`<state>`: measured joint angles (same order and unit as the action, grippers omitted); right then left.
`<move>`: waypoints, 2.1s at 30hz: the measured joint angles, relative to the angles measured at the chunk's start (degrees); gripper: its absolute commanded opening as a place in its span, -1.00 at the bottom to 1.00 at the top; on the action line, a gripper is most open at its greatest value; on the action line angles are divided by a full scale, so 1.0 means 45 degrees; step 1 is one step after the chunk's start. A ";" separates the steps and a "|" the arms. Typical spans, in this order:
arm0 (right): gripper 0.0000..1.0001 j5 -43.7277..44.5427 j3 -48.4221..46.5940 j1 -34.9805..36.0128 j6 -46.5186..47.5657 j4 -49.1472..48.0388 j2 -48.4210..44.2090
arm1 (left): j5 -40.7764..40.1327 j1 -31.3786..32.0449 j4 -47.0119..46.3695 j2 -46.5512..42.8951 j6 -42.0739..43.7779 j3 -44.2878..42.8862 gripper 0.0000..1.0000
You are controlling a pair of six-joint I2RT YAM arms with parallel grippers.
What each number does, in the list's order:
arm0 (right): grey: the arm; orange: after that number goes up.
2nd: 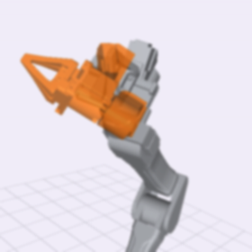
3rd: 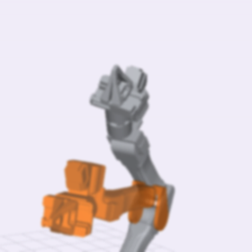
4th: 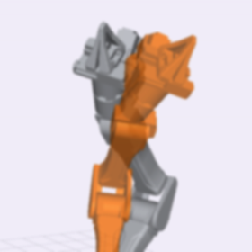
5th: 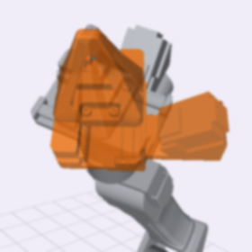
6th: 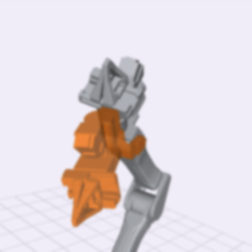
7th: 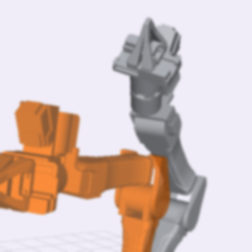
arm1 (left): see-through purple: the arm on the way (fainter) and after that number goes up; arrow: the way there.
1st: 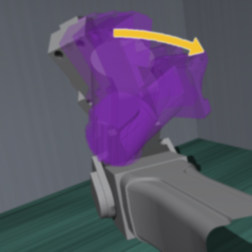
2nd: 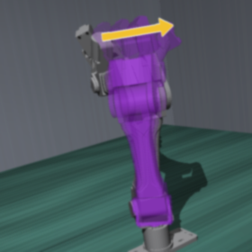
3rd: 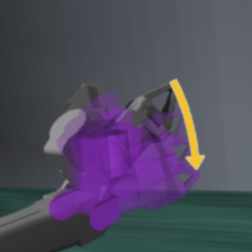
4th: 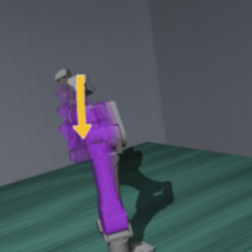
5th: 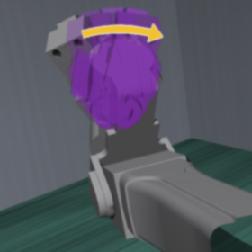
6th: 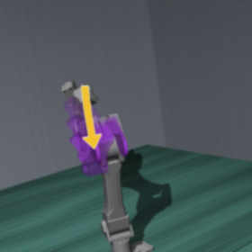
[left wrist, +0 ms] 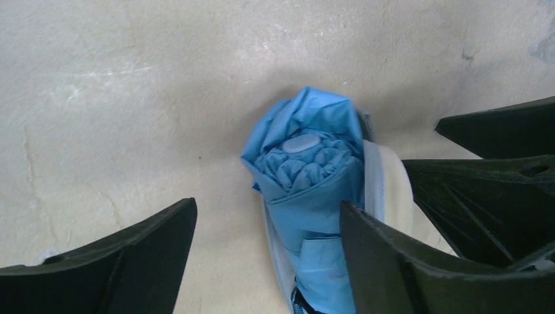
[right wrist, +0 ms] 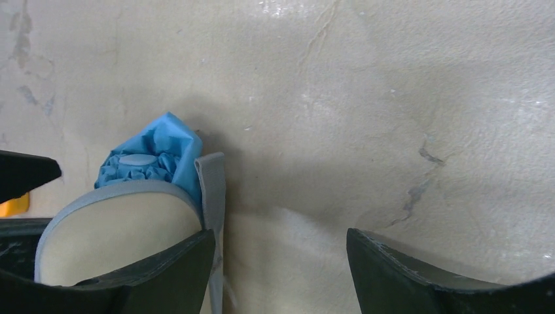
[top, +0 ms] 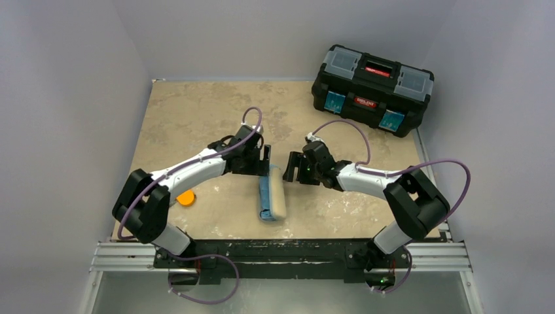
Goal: Put away the umbrella
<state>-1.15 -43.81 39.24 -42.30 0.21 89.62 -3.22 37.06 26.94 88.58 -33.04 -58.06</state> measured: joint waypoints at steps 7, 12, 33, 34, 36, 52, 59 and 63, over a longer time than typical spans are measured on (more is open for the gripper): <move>0.49 -0.0369 0.0000 0.0053 -0.0165 -0.0423 -0.0005 | 0.0199 -0.0563 0.1161 -0.1180 0.0296 -0.0554 0.95; 0.47 -0.0525 0.0000 0.0053 -0.0296 -0.0452 -0.0068 | 0.0627 -0.0651 0.1661 -0.2725 0.0282 -0.0559 0.95; 0.45 -0.1321 0.0097 0.1511 -0.1239 -0.1880 0.0058 | 0.2958 -0.0651 -0.1462 -0.5527 -0.1010 0.5416 1.00; 0.45 -0.1321 0.0097 0.1554 -0.1263 -0.1919 0.0107 | 0.3036 -0.0651 -0.1763 -0.5532 -0.1185 0.5634 1.00; 0.45 -0.1311 0.0097 0.1617 -0.1297 -0.1987 0.0146 | 0.3118 -0.0651 -0.2288 -0.5532 -0.1452 0.5979 1.00; 0.45 -0.1311 0.0097 0.1909 -0.1598 -0.2341 0.0427 | 0.2667 -0.0641 -0.7213 -0.4736 -0.4935 0.8388 0.79; 0.45 -0.1039 0.0097 0.1826 -0.1749 -0.2642 0.0437 | 0.2642 -0.0636 -0.9389 -0.4192 -0.5338 0.8927 0.51; 0.45 -0.1122 0.0097 0.1875 -0.1831 -0.2657 0.0510 | 0.2545 -0.0641 -0.9981 -0.3949 -0.5430 0.9156 -0.13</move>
<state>-6.20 -43.38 47.68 -50.54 -11.75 91.92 8.23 34.17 -17.98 70.81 -57.47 -16.86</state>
